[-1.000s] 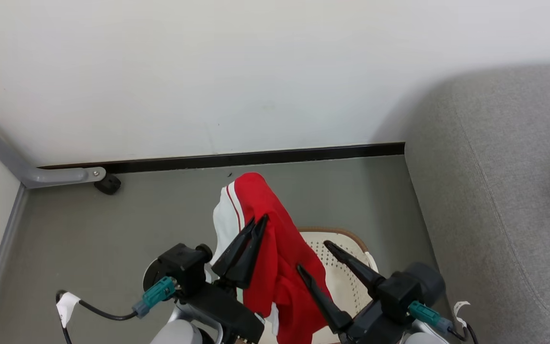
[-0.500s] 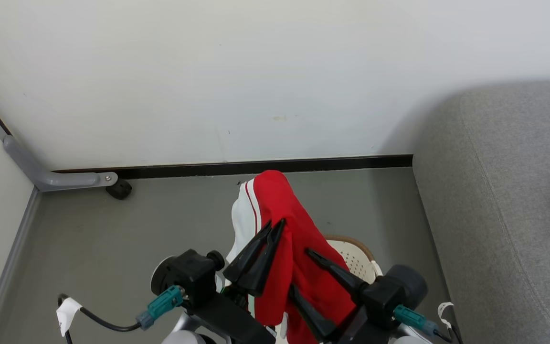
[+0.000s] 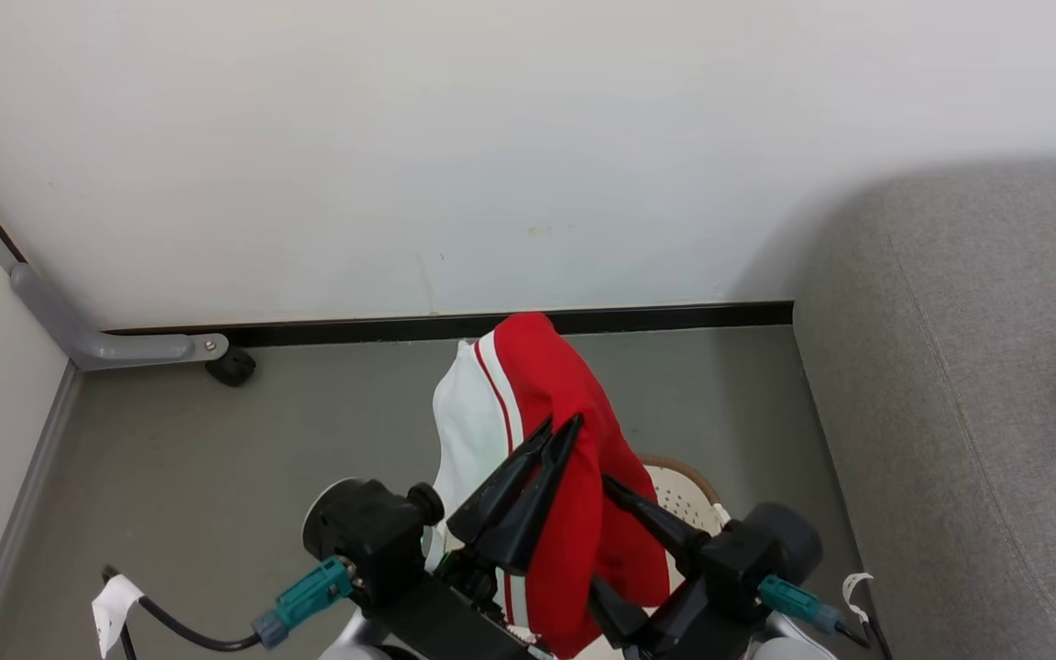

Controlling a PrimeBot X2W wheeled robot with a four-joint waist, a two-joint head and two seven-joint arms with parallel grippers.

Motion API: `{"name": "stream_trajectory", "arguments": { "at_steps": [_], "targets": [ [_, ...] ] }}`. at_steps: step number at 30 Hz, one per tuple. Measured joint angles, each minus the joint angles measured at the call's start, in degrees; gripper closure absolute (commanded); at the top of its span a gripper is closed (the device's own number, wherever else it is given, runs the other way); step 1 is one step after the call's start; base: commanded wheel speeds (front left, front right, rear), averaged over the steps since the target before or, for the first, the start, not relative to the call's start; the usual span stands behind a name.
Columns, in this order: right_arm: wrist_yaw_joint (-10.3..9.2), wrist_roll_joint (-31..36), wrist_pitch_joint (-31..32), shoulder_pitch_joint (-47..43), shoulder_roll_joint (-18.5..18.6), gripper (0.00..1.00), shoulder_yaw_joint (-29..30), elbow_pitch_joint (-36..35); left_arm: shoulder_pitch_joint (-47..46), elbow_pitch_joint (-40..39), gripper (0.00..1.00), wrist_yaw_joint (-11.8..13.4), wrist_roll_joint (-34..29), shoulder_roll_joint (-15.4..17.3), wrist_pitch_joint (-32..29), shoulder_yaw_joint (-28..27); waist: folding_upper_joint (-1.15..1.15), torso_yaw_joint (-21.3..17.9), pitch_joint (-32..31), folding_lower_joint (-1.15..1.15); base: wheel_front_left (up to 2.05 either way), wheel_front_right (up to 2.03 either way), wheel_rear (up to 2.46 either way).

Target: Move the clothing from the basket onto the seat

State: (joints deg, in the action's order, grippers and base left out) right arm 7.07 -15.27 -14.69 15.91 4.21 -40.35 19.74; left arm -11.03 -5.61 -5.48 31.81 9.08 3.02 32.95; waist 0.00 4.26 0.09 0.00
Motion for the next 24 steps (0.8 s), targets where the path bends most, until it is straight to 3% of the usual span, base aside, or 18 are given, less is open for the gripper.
{"name": "stream_trajectory", "arguments": {
  "at_steps": [4, 5, 6, 8, 16, 19, 20, 24],
  "targets": [
    [0.0, -0.4, 0.0, 0.0, 0.0, 0.0, 0.0, 0.2, 0.2, -2.4, 1.0, 0.0, 0.4, 0.1, -1.3, 0.4, 0.0, 0.0, -0.1, 0.0, 0.0, 0.0, 0.0],
    [0.0, -0.4, 0.0, 0.0, 0.0, 0.13, 0.0, 0.2, 0.3, -2.9, 1.0, 0.0, 0.4, 0.1, -1.6, 0.5, 0.0, 0.0, -0.1, 0.0, 0.0, 0.0, 0.0],
    [0.0, -0.5, 0.0, 0.0, 0.0, 0.63, 0.0, 0.2, 0.6, -3.3, 1.0, 0.0, 0.5, 0.2, -1.8, 0.6, 0.0, 0.0, -0.1, 0.0, 0.0, 0.0, 0.0],
    [0.0, -0.8, 0.0, 0.0, 0.0, 1.0, 0.0, 0.2, 0.9, -4.1, 1.0, 0.0, 0.8, 0.3, -2.4, 0.6, 0.0, 0.0, -0.1, 0.0, 0.0, 0.0, 0.0],
    [0.0, -2.4, 0.0, 0.0, 0.1, 1.0, -0.2, 0.2, 1.1, -5.5, 0.99, 1.3, 1.2, 0.6, -4.0, 0.1, 0.0, -0.1, 0.3, 0.0, 0.0, 0.0, 0.0],
    [0.0, -2.4, 0.0, 0.0, 0.2, 1.0, -0.3, -0.6, 1.7, -6.3, 0.86, 2.1, 1.7, 1.0, -4.4, -0.9, 0.0, -0.2, 0.7, 0.0, 0.0, 0.0, 0.0],
    [0.0, -2.5, 0.0, 0.0, 0.3, 1.0, -0.2, -0.9, 2.0, -6.3, 0.75, 2.5, 2.0, 1.0, -4.4, -1.3, 0.0, -0.2, 0.8, 0.0, 0.0, 0.0, 0.0],
    [0.0, -2.9, 0.0, 0.0, 0.7, 1.0, 1.4, -1.5, 2.3, -6.2, 0.49, 3.5, 2.4, 1.4, -4.5, -2.2, 0.0, -0.7, 1.6, 0.0, 0.0, 0.0, 0.0]
  ]
}}
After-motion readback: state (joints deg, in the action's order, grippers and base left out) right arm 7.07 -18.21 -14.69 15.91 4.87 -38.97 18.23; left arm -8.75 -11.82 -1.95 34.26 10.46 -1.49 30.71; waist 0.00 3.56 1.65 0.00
